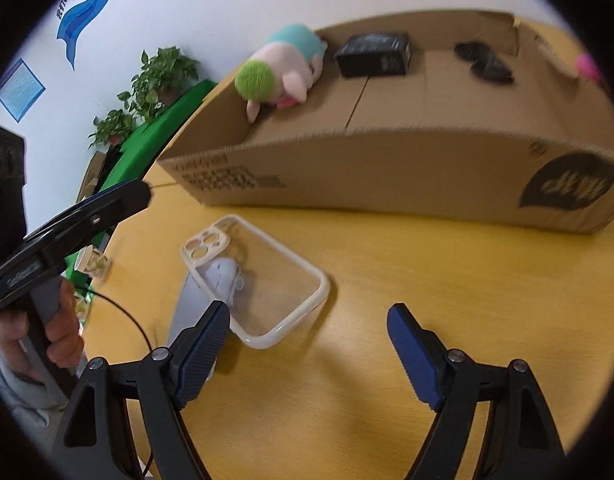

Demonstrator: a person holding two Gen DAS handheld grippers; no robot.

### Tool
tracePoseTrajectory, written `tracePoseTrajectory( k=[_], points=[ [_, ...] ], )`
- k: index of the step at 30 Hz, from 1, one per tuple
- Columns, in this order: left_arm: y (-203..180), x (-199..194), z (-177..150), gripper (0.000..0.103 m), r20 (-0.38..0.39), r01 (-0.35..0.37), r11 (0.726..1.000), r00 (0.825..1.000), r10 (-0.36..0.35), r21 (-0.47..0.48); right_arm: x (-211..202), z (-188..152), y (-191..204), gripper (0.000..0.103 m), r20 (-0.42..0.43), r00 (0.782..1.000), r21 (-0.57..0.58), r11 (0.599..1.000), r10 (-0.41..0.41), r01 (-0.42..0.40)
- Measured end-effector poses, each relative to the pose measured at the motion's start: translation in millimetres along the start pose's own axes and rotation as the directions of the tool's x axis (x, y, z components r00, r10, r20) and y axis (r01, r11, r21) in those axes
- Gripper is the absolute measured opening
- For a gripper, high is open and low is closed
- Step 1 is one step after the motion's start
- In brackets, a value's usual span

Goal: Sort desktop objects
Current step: 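Move the left gripper down to the clear phone case and grasp its rim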

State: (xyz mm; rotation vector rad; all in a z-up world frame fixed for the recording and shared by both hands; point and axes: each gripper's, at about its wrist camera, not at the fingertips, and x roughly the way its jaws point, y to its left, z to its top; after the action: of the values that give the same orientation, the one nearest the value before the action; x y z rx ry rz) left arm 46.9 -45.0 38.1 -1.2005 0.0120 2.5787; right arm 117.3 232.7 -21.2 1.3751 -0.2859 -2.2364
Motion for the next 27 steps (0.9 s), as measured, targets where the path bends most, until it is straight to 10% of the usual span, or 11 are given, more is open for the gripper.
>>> tracePoseTrajectory(
  k=[16, 22, 27],
  points=[
    [15.7, 54.5, -16.4, 0.021, -0.241, 0.164, 0.983, 0.954, -0.179, -0.083, 23.9, -11.5, -1.5, 0.057, -0.07, 0.991, 0.01, 0.994, 0.112, -0.112],
    [-18.7, 54.4, -16.2, 0.02, -0.258, 0.264, 0.963, 0.929, -0.267, -0.045, 17.7, -14.6, -11.7, 0.046, -0.066, 0.988, 0.018, 0.99, 0.142, -0.141],
    [2.1, 30.2, 1.9, 0.034, -0.171, 0.154, 0.987, 0.972, -0.16, -0.05, 13.6, -15.7, -25.9, 0.047, -0.069, 0.985, 0.065, 0.986, 0.161, -0.156]
  ],
)
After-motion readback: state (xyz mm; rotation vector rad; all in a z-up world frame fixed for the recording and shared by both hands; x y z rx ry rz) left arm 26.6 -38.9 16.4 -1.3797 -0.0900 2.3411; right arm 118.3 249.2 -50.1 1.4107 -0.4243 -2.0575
